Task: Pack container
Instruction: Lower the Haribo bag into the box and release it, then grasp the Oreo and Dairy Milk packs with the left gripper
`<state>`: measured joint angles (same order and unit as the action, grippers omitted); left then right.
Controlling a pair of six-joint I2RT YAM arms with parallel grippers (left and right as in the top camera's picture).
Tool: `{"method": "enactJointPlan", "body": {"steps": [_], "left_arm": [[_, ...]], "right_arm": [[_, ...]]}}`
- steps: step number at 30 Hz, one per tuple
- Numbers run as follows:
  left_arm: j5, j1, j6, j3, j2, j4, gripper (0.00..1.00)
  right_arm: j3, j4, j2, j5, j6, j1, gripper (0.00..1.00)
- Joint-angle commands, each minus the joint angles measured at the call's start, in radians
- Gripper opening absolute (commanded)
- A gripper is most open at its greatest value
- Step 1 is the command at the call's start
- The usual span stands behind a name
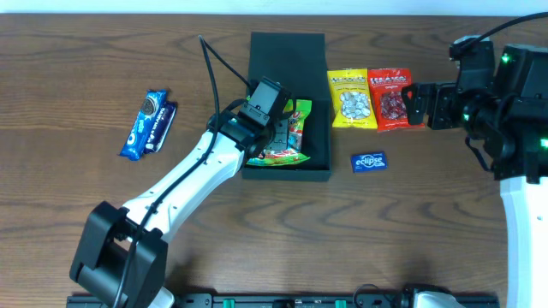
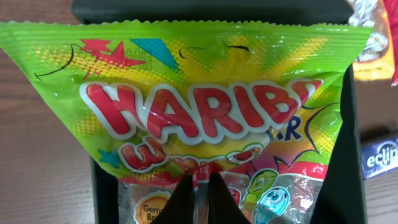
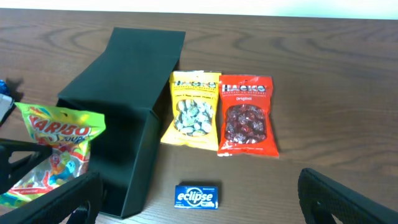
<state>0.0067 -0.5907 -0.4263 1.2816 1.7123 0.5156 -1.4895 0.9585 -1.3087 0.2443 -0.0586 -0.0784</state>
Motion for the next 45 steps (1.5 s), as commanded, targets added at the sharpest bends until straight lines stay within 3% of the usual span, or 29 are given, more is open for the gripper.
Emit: {"method": "enactJointPlan", "body": {"steps": [1,4,5,6,7,17,26,33,41,45], "left_arm": [[-0.028,0.002,-0.019,0.021,-0.011,-0.032,0.06],[-0.047,0.002,-0.001,0.021,-0.011,-0.051,0.09],[-0.047,0.002,0.009,0.021,-0.011,-0.054,0.44],[-0.047,0.002,0.018,0.021,-0.011,-0.056,0.85],[-0.042,0.002,0.025,0.021,-0.011,-0.057,0.98],[-0.093,0.005,0.147,0.025,-0.103,-0.107,0.95],[-0.081,0.162,0.185,0.025,-0.130,-0.192,0.95],[-0.080,0.275,0.365,0.025,-0.130,-0.202,0.95],[-0.076,0.402,0.372,0.023,-0.110,-0.090,0.95],[-0.051,0.472,0.488,0.022,-0.050,-0.087,0.95]], "right_arm": [[-0.015,0.003,0.002,0.007,0.013,-0.015,0.99],[-0.015,0.003,0.002,0.007,0.013,-0.015,0.99],[-0.015,0.003,0.002,0.007,0.013,-0.015,0.99],[-0.015,0.003,0.002,0.007,0.013,-0.015,0.99],[-0.015,0.002,0.002,0.007,0.013,-0.015,0.99],[-0.015,0.002,-0.001,-0.011,0.013,-0.015,0.99],[-0.001,-0.009,-0.120,-0.020,0.008,-0.014,0.99],[-0.001,-0.181,-0.288,-0.019,0.008,-0.008,0.99],[-0.001,-0.335,-0.428,0.023,-0.003,0.034,0.99],[-0.001,-0.343,-0.449,0.023,-0.018,0.043,0.99]]}}
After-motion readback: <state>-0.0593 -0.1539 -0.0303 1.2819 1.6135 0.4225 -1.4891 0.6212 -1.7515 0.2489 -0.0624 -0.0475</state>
